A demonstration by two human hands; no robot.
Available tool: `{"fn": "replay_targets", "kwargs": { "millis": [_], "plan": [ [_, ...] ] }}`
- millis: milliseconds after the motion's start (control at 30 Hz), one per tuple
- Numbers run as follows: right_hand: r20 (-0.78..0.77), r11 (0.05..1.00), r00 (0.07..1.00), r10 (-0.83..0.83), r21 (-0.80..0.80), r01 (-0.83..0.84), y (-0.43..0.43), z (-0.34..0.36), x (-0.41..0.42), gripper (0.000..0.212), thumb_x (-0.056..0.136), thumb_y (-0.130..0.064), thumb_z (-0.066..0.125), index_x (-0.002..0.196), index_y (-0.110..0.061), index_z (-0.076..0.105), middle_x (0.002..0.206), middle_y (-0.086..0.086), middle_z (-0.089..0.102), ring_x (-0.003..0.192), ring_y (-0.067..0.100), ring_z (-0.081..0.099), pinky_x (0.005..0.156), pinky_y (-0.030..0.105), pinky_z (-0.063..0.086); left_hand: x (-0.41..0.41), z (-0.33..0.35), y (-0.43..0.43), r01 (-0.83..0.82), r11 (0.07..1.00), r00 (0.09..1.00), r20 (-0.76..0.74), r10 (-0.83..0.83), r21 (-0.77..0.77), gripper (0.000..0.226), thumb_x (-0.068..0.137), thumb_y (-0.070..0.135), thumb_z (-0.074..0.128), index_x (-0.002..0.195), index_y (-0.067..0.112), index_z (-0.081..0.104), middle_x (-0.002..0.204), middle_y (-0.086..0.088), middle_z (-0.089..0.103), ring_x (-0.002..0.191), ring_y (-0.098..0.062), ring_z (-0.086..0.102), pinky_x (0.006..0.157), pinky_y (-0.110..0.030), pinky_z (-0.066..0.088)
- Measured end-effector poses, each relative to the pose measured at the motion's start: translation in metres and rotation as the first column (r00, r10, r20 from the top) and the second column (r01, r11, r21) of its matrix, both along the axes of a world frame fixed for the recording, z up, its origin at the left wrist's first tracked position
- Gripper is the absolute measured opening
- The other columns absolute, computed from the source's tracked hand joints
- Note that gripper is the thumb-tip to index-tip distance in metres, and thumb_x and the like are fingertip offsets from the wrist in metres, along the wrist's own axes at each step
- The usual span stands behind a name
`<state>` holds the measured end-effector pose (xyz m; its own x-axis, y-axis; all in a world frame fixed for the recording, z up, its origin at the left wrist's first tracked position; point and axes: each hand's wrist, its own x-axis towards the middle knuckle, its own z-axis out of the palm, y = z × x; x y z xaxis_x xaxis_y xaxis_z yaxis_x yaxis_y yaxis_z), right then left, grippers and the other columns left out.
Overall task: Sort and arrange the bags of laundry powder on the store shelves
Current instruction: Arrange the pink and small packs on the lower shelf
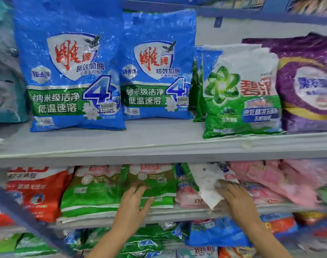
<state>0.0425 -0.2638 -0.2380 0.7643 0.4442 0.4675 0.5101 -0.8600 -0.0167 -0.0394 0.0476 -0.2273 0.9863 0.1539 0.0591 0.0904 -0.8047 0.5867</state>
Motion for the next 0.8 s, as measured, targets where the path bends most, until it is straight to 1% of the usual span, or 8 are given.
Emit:
{"fn": "replay_targets", "kwargs": {
  "millis": [100,233,333,400,500,600,700,800],
  "plan": [
    [-0.053,0.988,0.998,0.045,0.147,-0.036,0.006,0.019,0.010,0.030,0.051,0.000,0.087,0.076,-0.012,0.076,0.091,0.005,0.074,0.074,0.020,0.072,0.057,0.027,0.056,0.008,0.002,-0.030,-0.006,1.000,1.000,-0.005,0.005,-0.020,0.045,0.095,0.038,0.053,0.135,0.018,0.050,0.137,-0.005,0.050,0.133,-0.021,0.040,0.107,-0.026,0.029],
    [-0.184,0.932,0.974,0.129,0.358,-0.056,0.009,0.041,0.019,0.035,0.076,0.010,0.068,0.101,-0.013,0.075,0.104,0.000,0.072,0.093,0.015,0.069,0.089,0.022,0.046,0.015,0.003,-0.053,-0.005,1.000,1.000,-0.027,0.005,-0.020,0.049,0.096,0.040,0.050,0.141,0.022,0.041,0.145,0.001,0.043,0.136,-0.014,0.033,0.106,-0.019,0.020],
    [-0.133,0.894,0.962,0.238,0.416,-0.164,0.011,0.068,0.017,0.029,0.078,0.005,0.065,0.098,-0.013,0.075,0.094,-0.003,0.074,0.081,0.014,0.070,0.082,0.022,0.046,0.024,0.004,-0.066,0.025,0.999,0.999,-0.023,-0.024,0.024,0.064,0.091,0.045,0.056,0.146,0.024,0.030,0.149,0.002,0.038,0.136,-0.012,0.033,0.108,-0.019,0.019],
    [-0.074,0.855,0.934,0.348,0.434,-0.284,0.012,0.087,0.009,0.023,0.076,-0.004,0.061,0.092,-0.012,0.076,0.083,-0.004,0.075,0.073,0.007,0.068,0.070,0.015,0.049,0.030,0.004,-0.074,0.090,0.996,0.996,-0.025,-0.089,0.016,0.088,0.082,0.051,0.064,0.150,0.033,0.011,0.150,0.009,0.030,0.135,-0.009,0.031,0.108,-0.018,0.017],
    [-0.058,0.814,0.885,0.462,0.425,-0.396,0.011,0.109,-0.004,0.016,0.076,-0.005,0.064,0.085,-0.011,0.075,0.075,-0.003,0.073,0.067,0.009,0.067,0.058,0.025,0.054,0.036,0.004,-0.083,0.157,0.983,0.988,0.020,-0.155,-0.097,0.118,0.065,0.059,0.075,0.145,0.044,-0.010,0.148,0.019,0.016,0.133,-0.004,0.025,0.116,-0.026,0.019],
    [-0.041,0.770,0.856,0.515,0.461,-0.441,0.010,0.131,-0.012,0.020,0.087,-0.018,0.056,0.082,-0.008,0.073,0.071,-0.002,0.070,0.064,0.012,0.065,0.054,0.031,0.050,0.039,0.002,-0.084,0.115,0.972,0.986,0.141,-0.087,-0.204,0.116,0.056,0.049,0.086,0.148,0.032,0.018,0.142,0.017,0.036,0.126,-0.005,0.038,0.106,-0.023,0.034],
    [-0.050,0.732,0.867,0.496,0.560,-0.387,0.010,0.154,-0.015,0.028,0.091,-0.024,0.054,0.080,-0.006,0.073,0.071,0.003,0.069,0.064,0.017,0.064,0.058,0.037,0.048,0.041,0.014,-0.083,0.116,0.945,0.982,0.179,-0.063,-0.306,0.072,0.051,0.057,0.084,0.113,0.028,0.061,0.107,0.020,0.065,0.095,-0.003,0.062,0.077,-0.013,0.045],
    [-0.026,0.726,0.909,0.416,0.612,-0.314,0.012,0.171,-0.020,0.026,0.088,-0.019,0.054,0.075,-0.005,0.072,0.066,0.000,0.067,0.060,0.014,0.058,0.058,0.039,0.045,0.040,0.029,-0.081,0.164,0.880,0.983,0.153,-0.105,-0.447,0.053,0.054,0.057,0.083,0.094,0.026,0.068,0.082,0.007,0.075,0.072,-0.003,0.070,0.060,-0.011,0.050]
  ]
}}
